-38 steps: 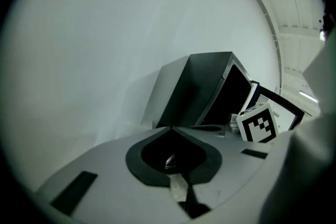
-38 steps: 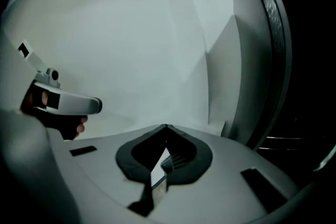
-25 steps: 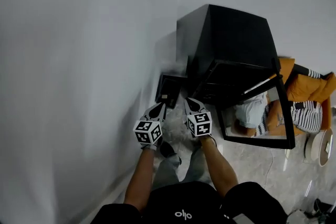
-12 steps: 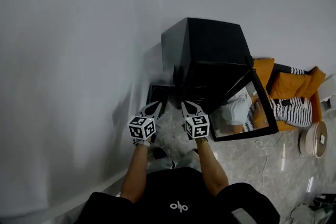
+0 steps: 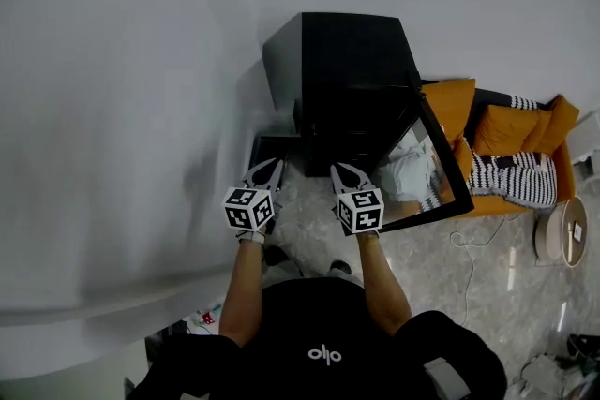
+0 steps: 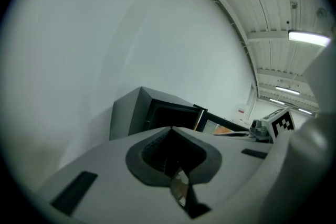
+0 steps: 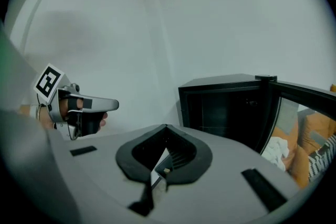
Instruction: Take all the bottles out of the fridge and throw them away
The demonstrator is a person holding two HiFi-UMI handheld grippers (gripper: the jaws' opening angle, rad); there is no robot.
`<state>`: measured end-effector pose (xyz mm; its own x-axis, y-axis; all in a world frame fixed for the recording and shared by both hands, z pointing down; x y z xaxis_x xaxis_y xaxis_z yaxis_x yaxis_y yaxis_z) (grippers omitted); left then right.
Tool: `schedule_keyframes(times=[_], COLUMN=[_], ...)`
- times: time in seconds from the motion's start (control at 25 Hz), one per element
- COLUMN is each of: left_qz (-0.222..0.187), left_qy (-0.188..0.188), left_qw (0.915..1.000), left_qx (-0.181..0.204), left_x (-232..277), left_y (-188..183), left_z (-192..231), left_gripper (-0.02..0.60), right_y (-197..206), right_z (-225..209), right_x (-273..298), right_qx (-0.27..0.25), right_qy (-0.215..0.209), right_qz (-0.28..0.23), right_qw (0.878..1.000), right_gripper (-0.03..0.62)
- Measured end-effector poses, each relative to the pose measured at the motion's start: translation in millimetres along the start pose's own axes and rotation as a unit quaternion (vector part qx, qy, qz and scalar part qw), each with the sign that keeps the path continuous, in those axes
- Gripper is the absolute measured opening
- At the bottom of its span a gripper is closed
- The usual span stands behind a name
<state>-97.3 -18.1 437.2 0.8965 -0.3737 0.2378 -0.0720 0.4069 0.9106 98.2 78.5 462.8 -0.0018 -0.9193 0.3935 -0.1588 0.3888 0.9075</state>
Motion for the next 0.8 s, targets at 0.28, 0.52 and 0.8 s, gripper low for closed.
schedule_keyframes(times=[0.28, 0.52, 0.8], left_qz=[0.009, 0.009, 0.011], left_qy=[-0.004, -0.013, -0.024], left_qw=[0.9997, 0.9995, 0.9992], left_qx=[0.021, 0.028, 0.030], left_x=[30.5, 45.6, 47.2], left_y=[12.1, 30.7, 45.0], left_z=[-75.4, -120.6, -146.7], left_gripper=[0.002, 0.002, 0.002], right_y=[7.5, 22.2, 33.1], right_z=[-69.7, -111.0, -126.6], right_x=[-56.3, -90.8, -114.9], right_qx=[0.011, 0.014, 0.011], right_qy=[0.001, 0.001, -0.010], right_qz=[0.000, 0.002, 0.003], right_qw=[1.000, 1.000, 1.000], right_gripper=[0.008, 0.008, 0.008])
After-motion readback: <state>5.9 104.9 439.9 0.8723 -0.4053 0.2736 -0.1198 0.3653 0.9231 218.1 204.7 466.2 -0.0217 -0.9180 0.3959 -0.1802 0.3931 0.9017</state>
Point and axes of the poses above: the fingertips, and each gripper's own axes: x forward along the fingers, z to its left, y out of its underside, the point moved 8 cm from there along -x, backward along the fingers, and after that the axes turned 8 degrees about y, right-handed, at the moved point
